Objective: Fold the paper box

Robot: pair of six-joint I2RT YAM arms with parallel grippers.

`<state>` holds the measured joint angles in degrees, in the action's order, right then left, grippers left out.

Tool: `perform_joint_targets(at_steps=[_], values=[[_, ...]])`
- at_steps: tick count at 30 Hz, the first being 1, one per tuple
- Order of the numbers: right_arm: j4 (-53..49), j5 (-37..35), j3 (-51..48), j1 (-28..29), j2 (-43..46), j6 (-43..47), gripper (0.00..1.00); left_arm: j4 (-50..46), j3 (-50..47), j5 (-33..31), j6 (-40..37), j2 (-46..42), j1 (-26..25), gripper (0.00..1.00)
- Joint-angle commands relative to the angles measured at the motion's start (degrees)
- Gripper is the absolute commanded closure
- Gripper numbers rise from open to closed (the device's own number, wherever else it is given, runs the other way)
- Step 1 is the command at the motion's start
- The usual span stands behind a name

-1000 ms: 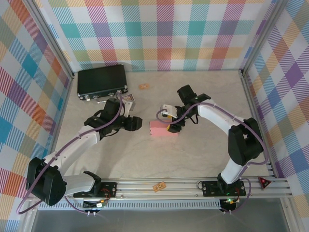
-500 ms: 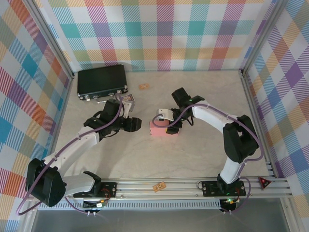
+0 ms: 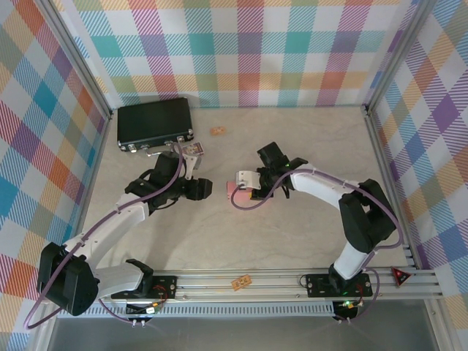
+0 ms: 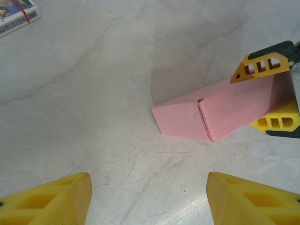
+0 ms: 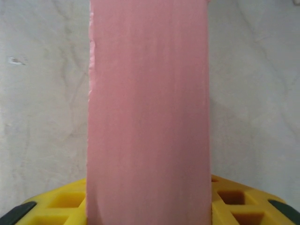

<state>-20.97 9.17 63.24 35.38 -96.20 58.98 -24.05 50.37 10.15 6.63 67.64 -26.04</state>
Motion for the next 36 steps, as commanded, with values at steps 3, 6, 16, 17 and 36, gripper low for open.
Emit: perform_joint_targets(at_steps=[3,6,16,17,36], values=[[14.3,-11.1,-5.7,1.8,2.4,0.5,0.55,-0.7,-0.6,-0.3,0.2,-0.9,0.6,0.35],[21.6,-17.2,-8.5,3.0,1.5,1.4,0.55,-0.6,-0.6,-0.2,0.2,-0.7,0.6,0.34],[46.2,-31.9,-16.5,8.2,-5.1,7.1,0.52,-0.6,-0.9,-0.4,0.2,-0.6,0.8,0.35],[46.2,-31.9,-16.9,8.7,-5.4,6.8,0.51,-0.6,-1.0,-0.4,0.2,-0.6,0.8,0.34],[40.3,-19.2,-22.7,10.0,5.8,-6.0,0.24,-0.3,-1.4,-1.5,-0.2,-0.1,1.3,0.33]])
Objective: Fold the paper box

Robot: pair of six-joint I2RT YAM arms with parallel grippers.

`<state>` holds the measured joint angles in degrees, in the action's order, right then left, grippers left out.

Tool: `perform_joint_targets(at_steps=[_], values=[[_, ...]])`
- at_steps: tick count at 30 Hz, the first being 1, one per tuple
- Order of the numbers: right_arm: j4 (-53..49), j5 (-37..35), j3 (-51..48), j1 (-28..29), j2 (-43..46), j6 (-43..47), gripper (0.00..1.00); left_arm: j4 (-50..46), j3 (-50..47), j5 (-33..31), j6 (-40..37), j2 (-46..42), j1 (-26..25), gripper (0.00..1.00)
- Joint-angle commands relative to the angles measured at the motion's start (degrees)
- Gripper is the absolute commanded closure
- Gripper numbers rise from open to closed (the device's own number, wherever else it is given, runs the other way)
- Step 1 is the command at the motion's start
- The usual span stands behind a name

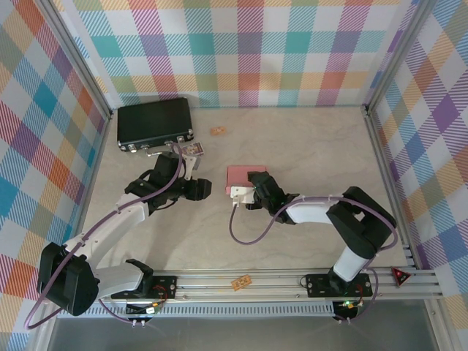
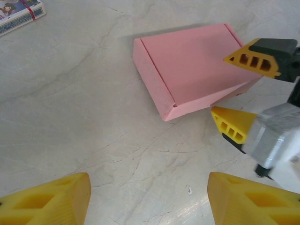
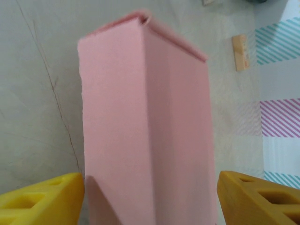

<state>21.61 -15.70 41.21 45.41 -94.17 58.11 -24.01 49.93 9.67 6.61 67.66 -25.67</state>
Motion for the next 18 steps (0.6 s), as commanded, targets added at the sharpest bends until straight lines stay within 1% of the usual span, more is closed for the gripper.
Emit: perform_joint_targets(at_steps=[1,5,7,9,10,14,16,18], values=[[-3.7,7.3,-0.9,-0.2,5.0,-6.2,0.24,-0.4,-1.0,-1.5,-0.3,-0.1,0.9,0.33],[-4.8,7.4,-1.2,-1.9,8.9,-14.5,0.23,0.0,-1.2,-5.3,0.2,0.0,1.0,0.3],[-4.7,4.2,-1.0,-3.2,10.0,-19.1,0.22,0.2,-1.3,-9.0,0.6,0.1,1.1,0.3],[-4.9,-1.5,-0.5,-4.5,10.4,-23.2,0.22,0.4,-1.7,-14.4,1.0,0.4,1.1,0.29],[-4.9,-5.3,-0.3,-5.1,10.4,-25.4,0.22,0.6,-1.9,-18.2,1.2,0.7,1.1,0.29],[-7.4,-16.7,0.5,-9.4,10.6,-34.9,0.21,2.2,-3.4,-33.0,2.1,1.2,1.2,0.19],[-9.8,-18.8,0.5,-11.8,11.4,-38.5,0.21,3.6,-4.7,-39.1,1.8,1.5,1.5,0.16],[-11.5,-19.6,0.1,-14.2,12.5,-41.9,0.21,5.8,-6.1,-43.9,1.4,1.5,2.1,0.09]])
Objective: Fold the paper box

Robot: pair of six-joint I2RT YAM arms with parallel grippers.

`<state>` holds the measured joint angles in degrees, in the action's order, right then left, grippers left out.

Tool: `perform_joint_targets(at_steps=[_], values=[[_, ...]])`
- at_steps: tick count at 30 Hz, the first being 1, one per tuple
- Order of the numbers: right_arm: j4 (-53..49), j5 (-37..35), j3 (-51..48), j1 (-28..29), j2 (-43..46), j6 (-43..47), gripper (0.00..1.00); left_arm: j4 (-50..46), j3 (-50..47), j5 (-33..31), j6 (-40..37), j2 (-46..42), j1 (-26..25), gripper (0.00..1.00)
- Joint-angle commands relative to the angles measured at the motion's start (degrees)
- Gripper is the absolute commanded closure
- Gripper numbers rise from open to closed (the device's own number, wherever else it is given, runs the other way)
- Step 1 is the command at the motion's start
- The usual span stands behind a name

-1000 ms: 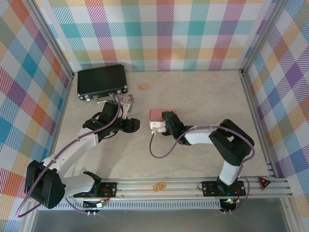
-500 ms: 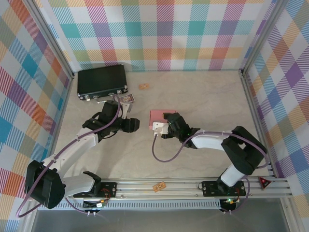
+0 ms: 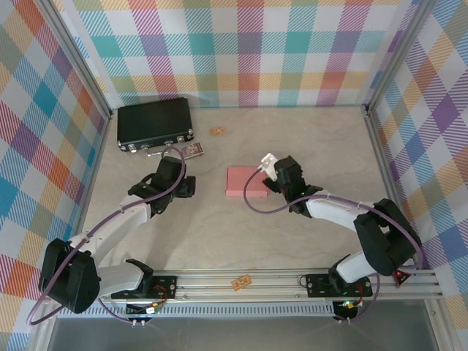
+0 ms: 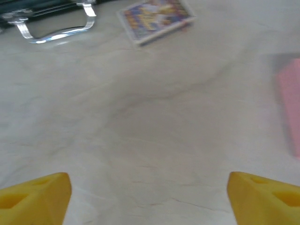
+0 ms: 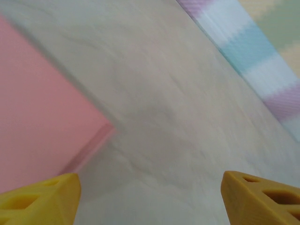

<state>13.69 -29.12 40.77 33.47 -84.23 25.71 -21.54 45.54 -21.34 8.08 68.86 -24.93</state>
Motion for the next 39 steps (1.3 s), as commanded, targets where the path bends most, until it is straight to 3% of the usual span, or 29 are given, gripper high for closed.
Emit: perform_joint_targets(at_steps=[1,3,12,20,27,39], values=[[-4.6,-5.8,0.3,-3.8,3.3,-11.4,0.21,4.9,-2.7,-14.4,-0.8,0.3,1.9,0.06],[-6.0,-3.2,-0.2,-6.8,5.0,-14.2,0.21,8.8,-4.3,-14.6,-2.5,0.5,3.2,0.0],[-8.6,15.3,-2.4,-21.8,8.4,-23.0,0.19,23.1,-9.5,-3.0,-4.5,4.1,12.4,0.0],[-0.7,25.9,-6.2,-32.0,8.1,-26.3,0.18,38.4,-14.4,7.9,-6.5,10.0,18.7,0.0],[10.9,29.8,-10.4,-35.2,6.1,-28.7,0.16,45.4,-14.4,16.7,-7.8,14.0,20.7,0.0],[24.5,37.3,-14.3,-37.4,1.8,-29.4,0.16,57.9,-17.4,23.0,-9.2,15.9,23.4,0.0]])
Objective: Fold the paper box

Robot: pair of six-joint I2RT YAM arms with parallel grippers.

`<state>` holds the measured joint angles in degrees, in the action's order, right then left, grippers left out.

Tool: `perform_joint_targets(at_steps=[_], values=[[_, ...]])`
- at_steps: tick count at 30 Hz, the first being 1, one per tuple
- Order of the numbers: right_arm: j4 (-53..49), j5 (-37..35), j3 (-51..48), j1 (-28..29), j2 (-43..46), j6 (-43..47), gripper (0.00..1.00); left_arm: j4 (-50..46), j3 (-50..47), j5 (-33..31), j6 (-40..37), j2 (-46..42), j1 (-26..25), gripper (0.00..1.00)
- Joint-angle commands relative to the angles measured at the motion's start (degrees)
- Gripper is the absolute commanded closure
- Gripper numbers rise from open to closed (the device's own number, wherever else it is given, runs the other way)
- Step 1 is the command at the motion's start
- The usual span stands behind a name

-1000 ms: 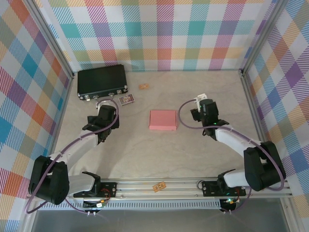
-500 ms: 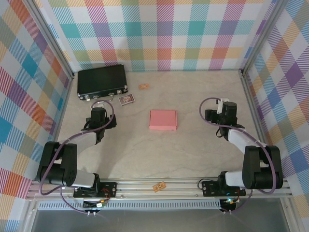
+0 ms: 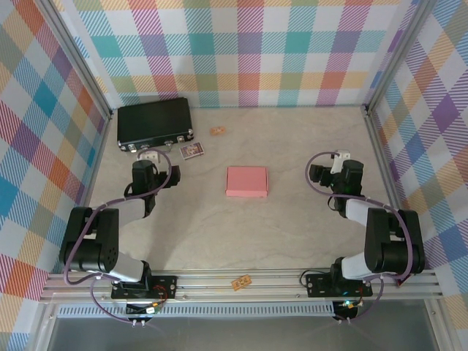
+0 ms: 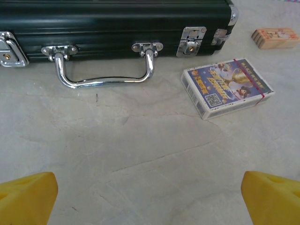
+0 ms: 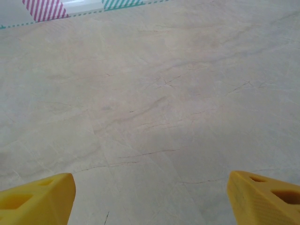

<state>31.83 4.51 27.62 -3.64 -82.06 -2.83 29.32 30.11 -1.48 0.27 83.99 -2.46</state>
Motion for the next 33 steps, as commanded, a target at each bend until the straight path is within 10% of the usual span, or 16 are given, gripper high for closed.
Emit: perform_joint_targets(at_steps=[1,33], values=[[7.2,4.0,-1.7,-0.5,-0.4,-0.7,0.16,8.2,-2.4,3.2,-1.5,1.0,1.0,0.0],[17.7,4.0,-5.0,0.8,-6.0,1.1,0.01,21.7,-7.2,2.9,-1.5,6.8,1.2,0.0]])
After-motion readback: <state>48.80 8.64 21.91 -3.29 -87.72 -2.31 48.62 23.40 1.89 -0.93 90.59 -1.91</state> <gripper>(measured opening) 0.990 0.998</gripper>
